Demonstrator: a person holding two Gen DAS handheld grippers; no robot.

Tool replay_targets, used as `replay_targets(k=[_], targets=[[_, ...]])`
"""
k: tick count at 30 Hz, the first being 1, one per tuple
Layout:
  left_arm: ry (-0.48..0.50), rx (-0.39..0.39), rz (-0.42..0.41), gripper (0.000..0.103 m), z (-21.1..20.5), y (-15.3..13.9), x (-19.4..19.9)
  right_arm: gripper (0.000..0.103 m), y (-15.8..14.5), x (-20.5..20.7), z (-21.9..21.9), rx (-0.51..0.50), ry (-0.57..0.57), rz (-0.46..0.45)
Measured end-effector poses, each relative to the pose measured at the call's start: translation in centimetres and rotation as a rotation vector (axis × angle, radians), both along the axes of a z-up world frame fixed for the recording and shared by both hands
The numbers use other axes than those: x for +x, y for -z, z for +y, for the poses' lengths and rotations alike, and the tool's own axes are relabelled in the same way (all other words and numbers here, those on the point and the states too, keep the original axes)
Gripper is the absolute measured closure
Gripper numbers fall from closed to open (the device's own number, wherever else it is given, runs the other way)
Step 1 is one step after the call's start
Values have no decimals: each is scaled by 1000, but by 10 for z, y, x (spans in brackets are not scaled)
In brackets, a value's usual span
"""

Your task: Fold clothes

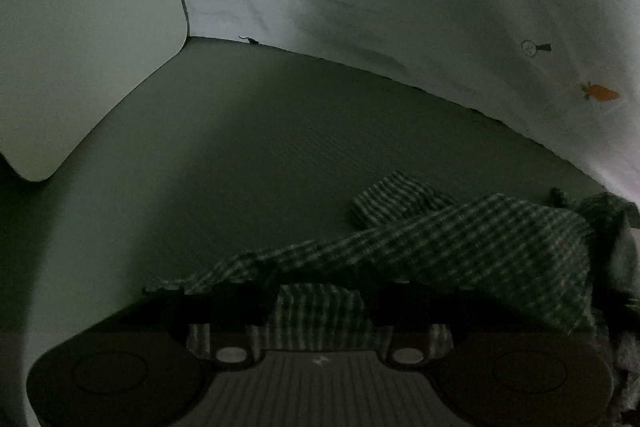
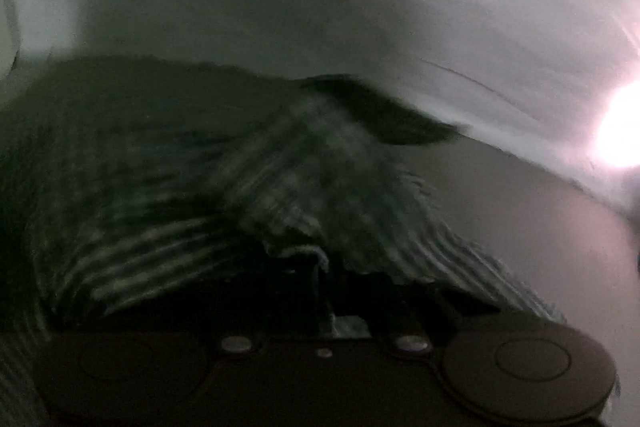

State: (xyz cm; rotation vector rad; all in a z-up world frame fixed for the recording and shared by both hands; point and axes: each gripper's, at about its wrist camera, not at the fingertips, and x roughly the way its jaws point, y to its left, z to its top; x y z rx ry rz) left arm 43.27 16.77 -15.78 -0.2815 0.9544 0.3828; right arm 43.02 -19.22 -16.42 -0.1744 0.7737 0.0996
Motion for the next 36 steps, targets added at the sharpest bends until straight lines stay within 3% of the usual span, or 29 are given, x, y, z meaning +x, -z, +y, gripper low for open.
replay_targets(k=[3, 5, 9, 11, 12, 14, 15, 16, 20, 23, 25, 27, 29, 30, 31, 32, 33, 34, 35, 36], targets=[[16, 28, -23, 58, -6, 1, 10, 99, -21, -18, -56, 11, 183, -56], [32, 39, -31, 58, -9, 3, 18, 99, -30, -30, -100, -58, 318, -85], [69, 76, -42, 58, -10, 3, 39, 99, -34, -48, -201, -298, 643, -79], [100, 89, -43, 51, -9, 4, 51, 97, -35, -55, -242, -437, 797, -34], [116, 84, -42, 50, -7, 6, 59, 93, -36, -54, -255, -471, 855, -13], [134, 68, -38, 46, -4, 13, 73, 76, -45, -60, -268, -439, 903, -24], [146, 57, -30, 45, -3, 19, 82, 60, -49, -61, -266, -401, 894, -44], [162, 45, -19, 45, -3, 25, 91, 56, -50, -58, -257, -366, 855, -64], [250, 16, 35, 43, -6, 50, 119, 50, -42, -41, -204, -186, 631, -127], [289, -9, 56, 40, -6, 67, 133, 42, -34, -20, -169, 38, 384, -120], [311, -37, 59, 40, -6, 77, 140, 35, -29, -4, -142, 121, 210, -102], [321, -84, 59, 40, -6, 85, 144, 26, -23, 10, -115, 119, 55, -71], [323, -87, 53, 47, -9, 90, 145, 25, -14, 22, -91, 61, -37, -42], [331, -67, 46, 54, -13, 90, 144, 25, -9, 28, -83, 16, -56, -31], [336, -37, 44, 76, -17, 89, 143, 25, -2, 34, -76, -37, -64, -21], [337, -17, 42, 91, -20, 87, 143, 27, 3, 41, -70, -83, -67, -11], [338, -5, 38, 92, -21, 85, 143, 42, 7, 47, -70, -112, -68, -4], [339, 7, 34, 97, -23, 84, 143, 74, 9, 55, -72, -119, -74, 5], [336, 25, 21, 98, -21, 78, 143, 89, 8, 62, -74, -105, -77, 13], [332, 46, 2, 99, -17, 70, 143, 96, 1, 69, -77, -91, -66, -3]])
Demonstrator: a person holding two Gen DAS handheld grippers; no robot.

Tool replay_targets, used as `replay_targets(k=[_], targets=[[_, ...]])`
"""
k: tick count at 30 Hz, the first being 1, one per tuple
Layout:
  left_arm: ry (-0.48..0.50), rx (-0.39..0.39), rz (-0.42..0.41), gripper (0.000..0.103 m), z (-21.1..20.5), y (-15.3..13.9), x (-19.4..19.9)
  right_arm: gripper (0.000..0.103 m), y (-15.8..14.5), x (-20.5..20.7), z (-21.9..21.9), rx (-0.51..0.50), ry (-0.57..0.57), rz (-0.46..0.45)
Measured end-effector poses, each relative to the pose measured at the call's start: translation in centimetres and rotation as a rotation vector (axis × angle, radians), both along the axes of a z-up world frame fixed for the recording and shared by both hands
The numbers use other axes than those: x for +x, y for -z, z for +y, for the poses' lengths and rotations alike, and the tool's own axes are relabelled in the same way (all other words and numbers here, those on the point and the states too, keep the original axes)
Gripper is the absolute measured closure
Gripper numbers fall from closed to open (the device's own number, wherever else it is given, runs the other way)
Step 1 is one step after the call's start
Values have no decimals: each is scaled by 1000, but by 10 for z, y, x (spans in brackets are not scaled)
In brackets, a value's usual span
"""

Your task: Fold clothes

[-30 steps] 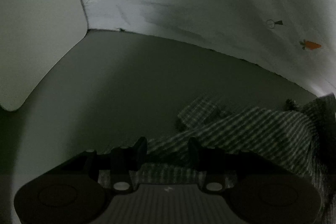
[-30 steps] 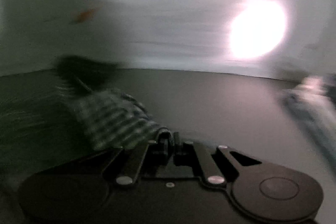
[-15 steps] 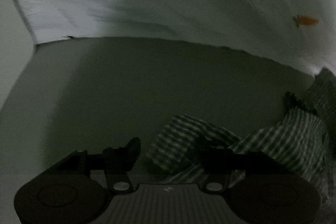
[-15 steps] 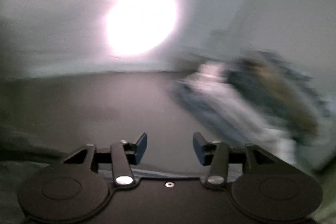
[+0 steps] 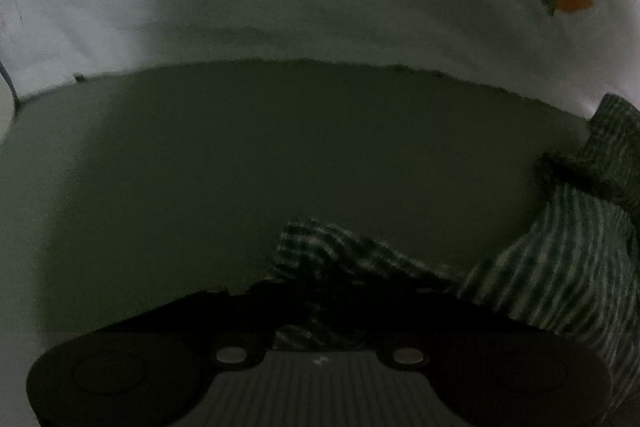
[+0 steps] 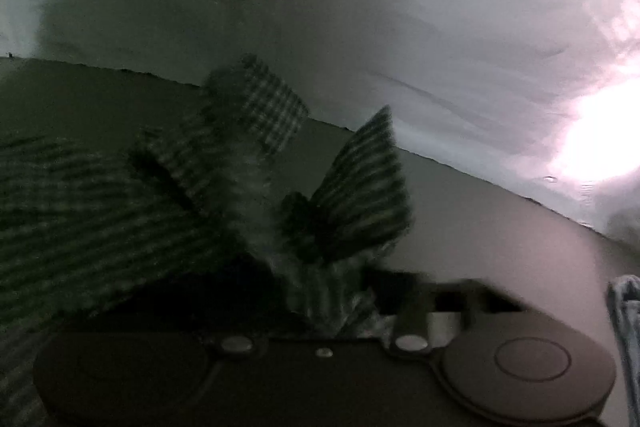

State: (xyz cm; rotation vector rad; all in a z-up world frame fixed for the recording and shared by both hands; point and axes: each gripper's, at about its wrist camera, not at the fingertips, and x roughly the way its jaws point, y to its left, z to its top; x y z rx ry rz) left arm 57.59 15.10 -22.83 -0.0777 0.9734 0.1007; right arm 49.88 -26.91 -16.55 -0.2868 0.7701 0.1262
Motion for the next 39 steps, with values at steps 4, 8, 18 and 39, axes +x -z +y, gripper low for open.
replay_targets(k=[4, 8, 18, 39], targets=[[-86, 96, -161, 99, 26, -58, 4, 97, -46, 29, -8, -31, 43, -174], [-273, 336, -363, 98, 55, -114, 7, 97, -96, 59, -23, 27, 114, -336], [-426, 219, -266, 51, 103, -97, -30, 33, -97, 16, -8, 21, 145, -283], [-548, -153, 30, 80, 79, 21, -145, 58, 36, -196, -69, 1073, 765, 402]])
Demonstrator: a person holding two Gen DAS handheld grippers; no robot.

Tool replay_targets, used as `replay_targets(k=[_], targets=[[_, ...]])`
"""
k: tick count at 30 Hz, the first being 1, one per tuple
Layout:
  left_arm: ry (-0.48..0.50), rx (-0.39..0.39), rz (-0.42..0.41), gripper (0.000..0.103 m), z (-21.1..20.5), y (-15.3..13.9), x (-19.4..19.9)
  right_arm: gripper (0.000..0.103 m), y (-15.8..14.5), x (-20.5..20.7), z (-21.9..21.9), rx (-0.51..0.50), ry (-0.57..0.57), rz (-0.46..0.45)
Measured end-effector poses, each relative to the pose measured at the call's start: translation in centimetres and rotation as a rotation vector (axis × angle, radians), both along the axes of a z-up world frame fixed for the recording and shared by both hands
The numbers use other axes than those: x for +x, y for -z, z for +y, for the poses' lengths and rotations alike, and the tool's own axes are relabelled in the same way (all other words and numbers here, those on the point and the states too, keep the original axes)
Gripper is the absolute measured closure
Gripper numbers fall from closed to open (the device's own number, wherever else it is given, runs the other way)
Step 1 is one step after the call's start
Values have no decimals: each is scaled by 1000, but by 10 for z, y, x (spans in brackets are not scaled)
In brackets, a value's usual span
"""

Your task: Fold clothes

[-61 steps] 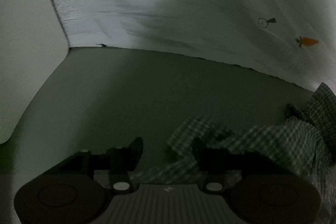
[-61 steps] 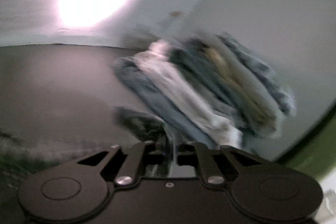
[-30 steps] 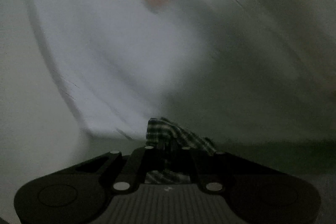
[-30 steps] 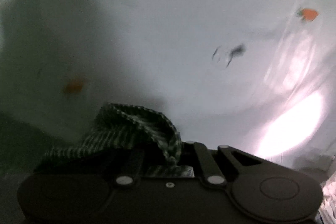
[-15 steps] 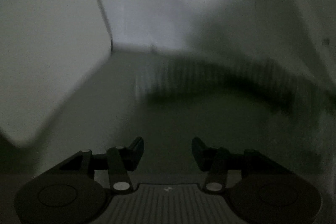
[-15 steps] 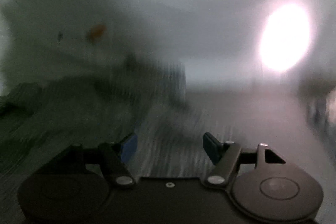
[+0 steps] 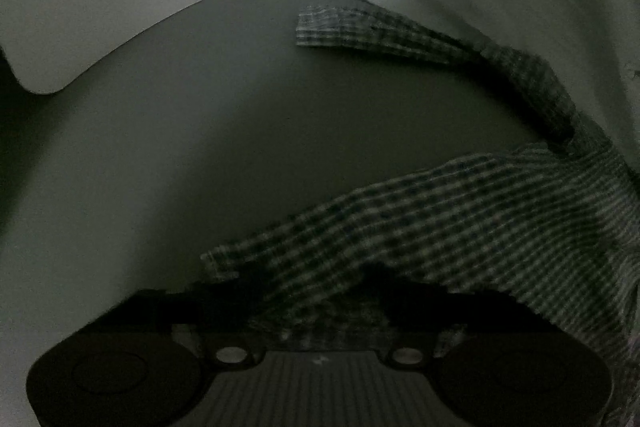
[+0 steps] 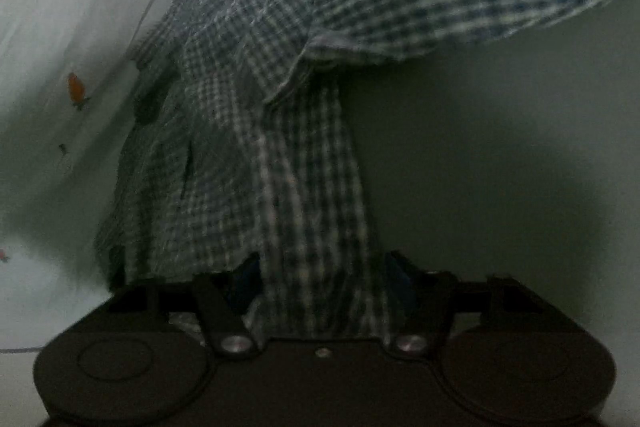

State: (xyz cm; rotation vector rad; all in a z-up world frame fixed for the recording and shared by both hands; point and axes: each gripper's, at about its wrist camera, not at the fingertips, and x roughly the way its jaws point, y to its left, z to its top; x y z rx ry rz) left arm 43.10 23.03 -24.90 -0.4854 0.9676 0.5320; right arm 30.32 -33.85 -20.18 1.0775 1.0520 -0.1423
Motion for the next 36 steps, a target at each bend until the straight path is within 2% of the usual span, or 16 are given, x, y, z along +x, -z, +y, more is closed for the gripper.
replay_targets(k=[1, 2, 5, 8, 14, 16, 18, 20, 23, 24, 25, 26, 27, 33, 36], targets=[[6, -11, 2, 99, -3, 1, -1, 84, 1, -1, 0, 26, -5, -12], [10, -4, 2, 100, -7, 0, -3, 100, 2, -2, 1, 52, -10, -25], [18, 45, -9, 102, -20, -8, -13, 101, -8, -9, -9, 21, -1, -49], [23, 45, -34, 103, -29, -20, -32, 101, -21, -19, -35, -49, 50, -89], [48, -31, -47, 102, -65, -34, -105, 102, -33, -39, -105, -83, 179, -152], [67, -70, -48, 102, -90, -35, -136, 102, -36, -41, -126, -95, 199, -177], [101, -64, -21, 101, -113, -29, -157, 102, -39, -38, -142, -141, 193, -181], [136, -46, 13, 97, -135, -21, -176, 101, -42, -37, -156, -218, 135, -159], [157, -27, 36, 95, -155, -17, -199, 91, -45, -32, -154, -377, -3, -109], [151, -26, 28, 91, -156, -19, -204, 84, -47, -34, -150, -405, -34, -105], [140, -28, 10, 81, -154, -23, -209, 72, -47, -36, -147, -413, -61, -110], [127, -21, -4, 74, -152, -26, -211, 67, -47, -40, -144, -409, -79, -120], [112, -11, -15, 72, -149, -29, -212, 61, -46, -45, -141, -398, -90, -125], [36, 27, -16, 70, -136, -37, -206, 56, -18, -64, -113, -239, -128, -79], [43, 38, -7, 69, -140, -34, -189, 54, -6, -67, -97, -223, -176, -38]])
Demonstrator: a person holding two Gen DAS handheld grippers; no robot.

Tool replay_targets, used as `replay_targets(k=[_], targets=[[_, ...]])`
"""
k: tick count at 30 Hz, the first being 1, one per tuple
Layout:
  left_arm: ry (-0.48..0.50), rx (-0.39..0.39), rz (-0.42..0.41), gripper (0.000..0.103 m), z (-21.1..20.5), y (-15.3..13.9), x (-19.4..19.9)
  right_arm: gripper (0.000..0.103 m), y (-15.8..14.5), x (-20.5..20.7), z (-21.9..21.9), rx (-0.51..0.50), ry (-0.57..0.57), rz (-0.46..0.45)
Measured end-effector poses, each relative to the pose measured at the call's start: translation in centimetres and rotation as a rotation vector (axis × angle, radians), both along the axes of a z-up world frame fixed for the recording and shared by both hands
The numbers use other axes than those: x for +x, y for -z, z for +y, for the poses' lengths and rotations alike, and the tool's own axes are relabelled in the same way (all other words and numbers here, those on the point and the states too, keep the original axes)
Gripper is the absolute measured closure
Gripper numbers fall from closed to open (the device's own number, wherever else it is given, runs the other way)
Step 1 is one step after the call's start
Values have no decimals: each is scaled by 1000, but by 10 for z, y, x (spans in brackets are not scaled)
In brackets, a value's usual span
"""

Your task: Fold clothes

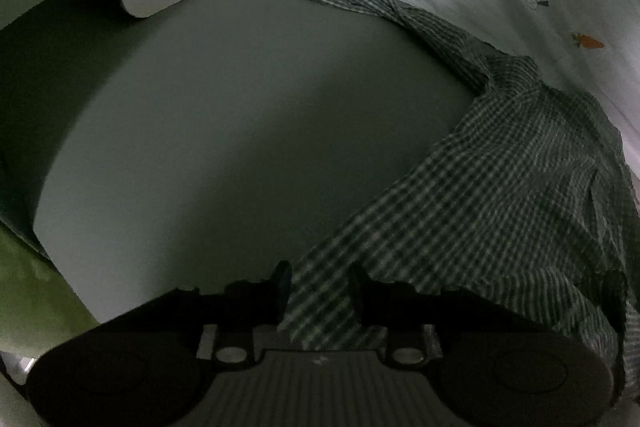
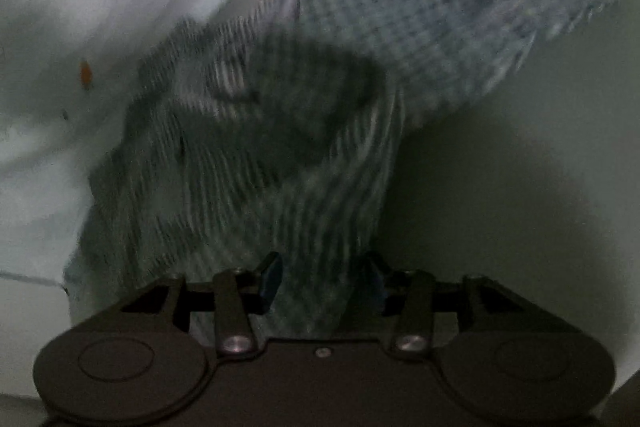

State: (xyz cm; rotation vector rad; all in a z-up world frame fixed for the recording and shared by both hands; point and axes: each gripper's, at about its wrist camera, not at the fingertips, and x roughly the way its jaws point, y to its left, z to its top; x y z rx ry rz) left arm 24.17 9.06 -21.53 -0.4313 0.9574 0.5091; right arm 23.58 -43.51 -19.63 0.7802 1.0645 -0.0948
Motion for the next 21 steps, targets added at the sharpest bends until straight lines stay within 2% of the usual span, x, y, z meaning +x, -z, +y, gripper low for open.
replay_targets(k=[2, 3, 4, 5, 7, 9, 13, 16, 21], targets=[[20, 14, 4, 67, -5, -1, 4, 59, 7, 1, 9, 38, -24, -6], [34, 21, 8, 67, -7, -2, 6, 75, 10, 0, 11, 73, -35, -12], [48, 29, 15, 66, -9, -1, 8, 96, 12, 0, 12, 108, -45, -18], [59, 40, 22, 66, -11, 0, 8, 101, 9, -5, 11, 118, -45, -28], [65, 61, 36, 66, -12, 2, 10, 101, 0, -18, 5, 91, -36, -43], [62, 71, 43, 66, -8, 3, 7, 101, -9, -34, -10, 3, -16, -36], [53, 89, 71, 57, -2, 15, 7, 101, -13, -71, -59, -137, 93, 25], [53, 99, 108, 53, 0, 27, 6, 101, -11, -86, -76, -146, 121, 27], [66, 27, 93, 49, -4, 33, 5, 101, -20, -90, -70, -114, 113, -21]])
